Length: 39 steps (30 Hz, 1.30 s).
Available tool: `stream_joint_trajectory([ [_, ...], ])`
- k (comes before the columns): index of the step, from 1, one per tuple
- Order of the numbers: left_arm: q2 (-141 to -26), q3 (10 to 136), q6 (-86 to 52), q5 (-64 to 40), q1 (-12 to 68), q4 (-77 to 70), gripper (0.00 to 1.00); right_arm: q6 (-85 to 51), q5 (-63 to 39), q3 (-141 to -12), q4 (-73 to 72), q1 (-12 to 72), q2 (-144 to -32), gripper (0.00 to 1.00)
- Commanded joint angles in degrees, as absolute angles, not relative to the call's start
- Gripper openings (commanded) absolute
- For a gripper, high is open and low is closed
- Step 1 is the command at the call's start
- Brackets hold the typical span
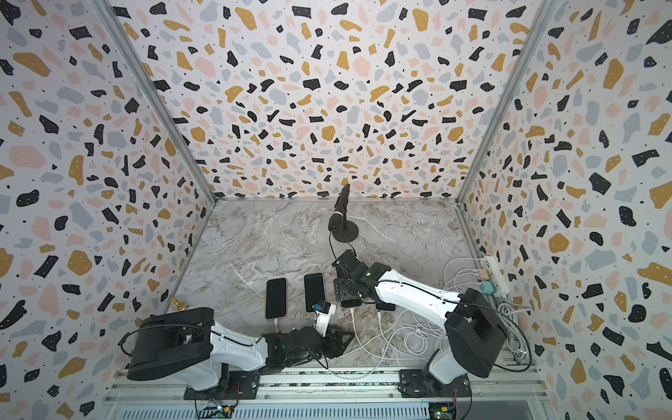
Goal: Unplug the charging cable from the phone
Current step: Remove the charging cable from the phone.
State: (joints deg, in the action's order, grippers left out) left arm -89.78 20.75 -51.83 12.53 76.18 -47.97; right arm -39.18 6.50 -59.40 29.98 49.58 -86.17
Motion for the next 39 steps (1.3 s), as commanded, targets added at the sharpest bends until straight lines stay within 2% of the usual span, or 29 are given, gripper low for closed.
stream_joint_trajectory([
  [1,-91.2,22.2,-51.3,11.8,76.2,-54.2,0.61,-38.7,7.4,-59.5,28.9,49.7,-82.4,0.00],
  [9,-94.2,22.6,-49.7,11.0,76.2,-57.2,0.47,-38.4,5.0,-58.1,28.5,49.0,-80.5,0.00],
  [17,-94.2,23.8,-46.0,11.3,76.1,-56.9,0.46,-40.3,-0.5,-54.7,25.5,45.9,-77.2,0.00],
  [28,-97.4,25.3,-45.6,9.7,75.6,-58.6,0.39,-40.4,-2.8,-52.7,25.2,44.4,-75.5,0.00],
  [39,-95.4,26.2,-45.9,11.3,75.3,-53.4,0.02,-40.8,-3.5,-52.4,24.4,44.0,-75.3,0.00],
])
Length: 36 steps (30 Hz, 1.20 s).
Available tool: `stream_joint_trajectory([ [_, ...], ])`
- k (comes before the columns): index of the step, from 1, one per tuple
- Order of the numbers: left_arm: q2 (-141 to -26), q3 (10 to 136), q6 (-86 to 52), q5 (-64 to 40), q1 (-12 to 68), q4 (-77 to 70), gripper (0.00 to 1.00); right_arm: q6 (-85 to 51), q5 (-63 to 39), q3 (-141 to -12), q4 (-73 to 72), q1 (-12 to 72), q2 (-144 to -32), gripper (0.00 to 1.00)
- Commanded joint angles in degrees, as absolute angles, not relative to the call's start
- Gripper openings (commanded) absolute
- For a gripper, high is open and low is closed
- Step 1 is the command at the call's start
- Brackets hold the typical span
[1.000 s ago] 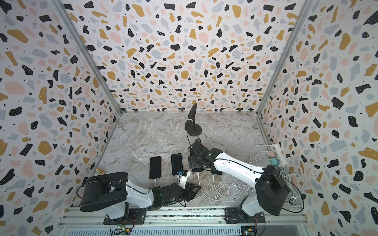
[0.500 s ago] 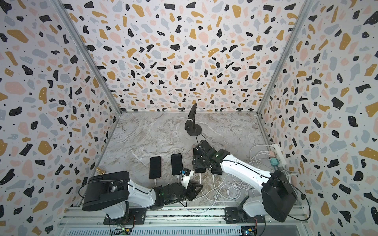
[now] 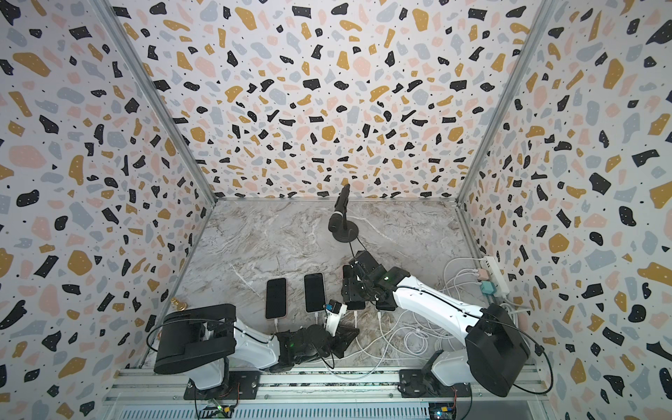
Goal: Unplug the charging cable from the phone
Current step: Remove the charging cable from the phone.
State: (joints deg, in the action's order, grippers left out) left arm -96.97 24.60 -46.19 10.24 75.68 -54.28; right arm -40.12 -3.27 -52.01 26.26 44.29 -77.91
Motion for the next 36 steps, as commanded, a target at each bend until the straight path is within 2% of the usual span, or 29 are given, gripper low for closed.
stream_joint_trajectory([
  [1,-95.2,26.3,-46.1,11.5,75.3,-52.9,0.00,-40.8,-3.4,-52.4,24.4,44.0,-75.4,0.00],
  [36,-96.2,26.1,-45.4,12.8,76.8,-51.4,0.00,-38.0,-1.6,-61.2,27.7,42.2,-82.6,0.00],
])
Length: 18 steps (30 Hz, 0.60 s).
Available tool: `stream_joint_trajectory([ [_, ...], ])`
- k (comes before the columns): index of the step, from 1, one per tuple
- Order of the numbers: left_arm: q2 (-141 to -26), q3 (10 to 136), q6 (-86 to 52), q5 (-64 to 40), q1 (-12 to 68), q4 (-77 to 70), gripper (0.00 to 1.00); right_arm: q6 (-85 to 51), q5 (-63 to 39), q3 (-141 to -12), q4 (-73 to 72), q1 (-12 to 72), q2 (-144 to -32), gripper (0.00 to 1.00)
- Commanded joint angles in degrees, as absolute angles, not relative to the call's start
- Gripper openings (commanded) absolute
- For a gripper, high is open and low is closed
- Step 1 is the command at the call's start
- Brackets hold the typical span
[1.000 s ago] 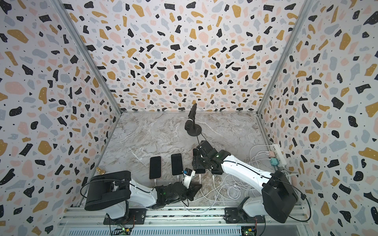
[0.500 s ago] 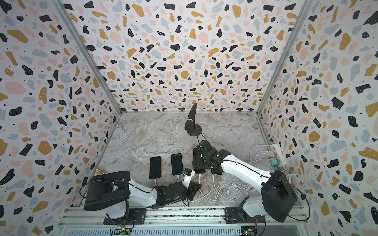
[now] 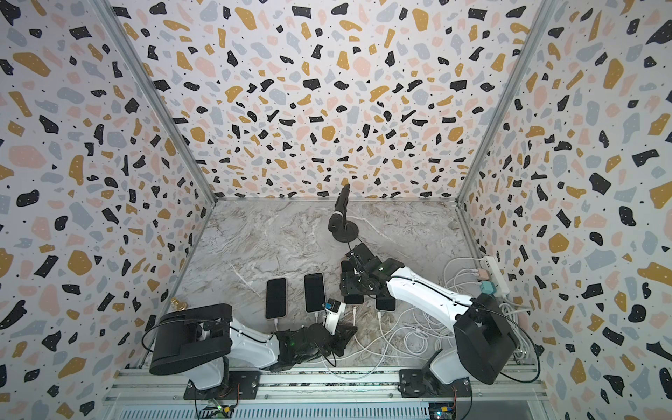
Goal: Unplug the charging cable from the phone
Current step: Remove the charging cable from the phone.
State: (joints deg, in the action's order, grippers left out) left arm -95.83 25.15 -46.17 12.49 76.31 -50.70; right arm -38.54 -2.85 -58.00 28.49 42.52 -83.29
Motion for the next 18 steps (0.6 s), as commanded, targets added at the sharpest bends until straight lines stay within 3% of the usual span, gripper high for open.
stream_joint_trajectory([
  [1,-96.2,26.0,-45.3,12.8,76.9,-51.4,0.00,-38.1,-1.6,-61.3,27.6,42.2,-82.8,0.00],
  [9,-93.9,24.8,-43.4,13.3,77.1,-51.7,0.00,-37.4,0.9,-62.5,31.1,42.0,-83.0,0.00],
  [10,-92.8,24.1,-42.1,12.9,77.1,-52.5,0.04,-37.3,1.5,-62.8,32.0,42.0,-83.0,0.00],
  [14,-86.4,20.8,-37.2,12.9,77.1,-53.5,0.44,-36.4,3.3,-63.5,34.6,41.7,-83.0,0.00],
  [18,-75.1,20.3,-34.0,14.9,77.1,-40.3,0.59,-35.3,5.7,-64.5,38.0,41.3,-84.2,0.00],
])
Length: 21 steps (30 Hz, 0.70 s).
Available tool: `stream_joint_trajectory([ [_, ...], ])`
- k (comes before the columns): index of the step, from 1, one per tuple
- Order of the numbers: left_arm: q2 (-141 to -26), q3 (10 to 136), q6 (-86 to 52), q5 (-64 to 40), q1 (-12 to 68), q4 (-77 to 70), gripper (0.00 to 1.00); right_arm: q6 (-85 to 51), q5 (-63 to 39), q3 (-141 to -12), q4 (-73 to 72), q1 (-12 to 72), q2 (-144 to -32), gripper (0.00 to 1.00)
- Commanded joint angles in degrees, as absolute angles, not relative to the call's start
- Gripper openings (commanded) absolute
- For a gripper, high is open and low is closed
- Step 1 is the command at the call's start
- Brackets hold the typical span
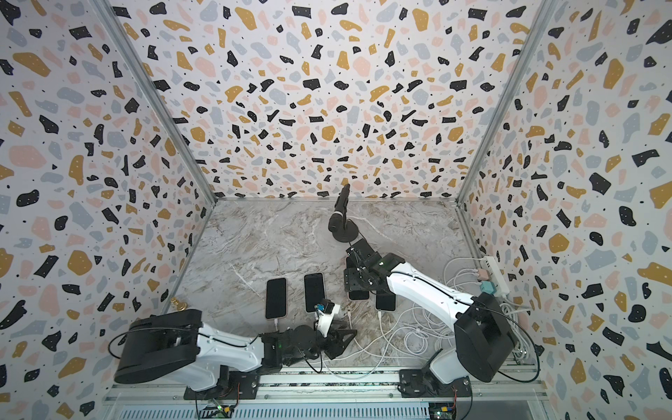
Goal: Unplug the charging cable from the phone
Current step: Remove the charging cable from the phone, then place the phone at the center of the board.
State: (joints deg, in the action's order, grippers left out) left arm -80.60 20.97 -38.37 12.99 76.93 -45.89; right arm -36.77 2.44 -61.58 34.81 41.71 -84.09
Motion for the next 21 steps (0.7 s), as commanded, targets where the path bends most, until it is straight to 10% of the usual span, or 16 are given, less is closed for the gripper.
stream_joint_trajectory([
  [1,-71.9,20.0,-33.5,15.9,77.2,-36.8,0.61,-35.0,6.2,-64.9,38.8,41.2,-84.7,0.00],
  [12,-36.1,24.7,-38.2,40.6,76.9,11.5,0.78,-33.0,9.0,-66.2,38.7,41.2,-94.1,0.00],
  [21,-36.8,33.3,-44.5,42.4,76.5,27.6,0.86,-33.2,9.3,-65.7,35.6,41.6,-99.9,0.00],
])
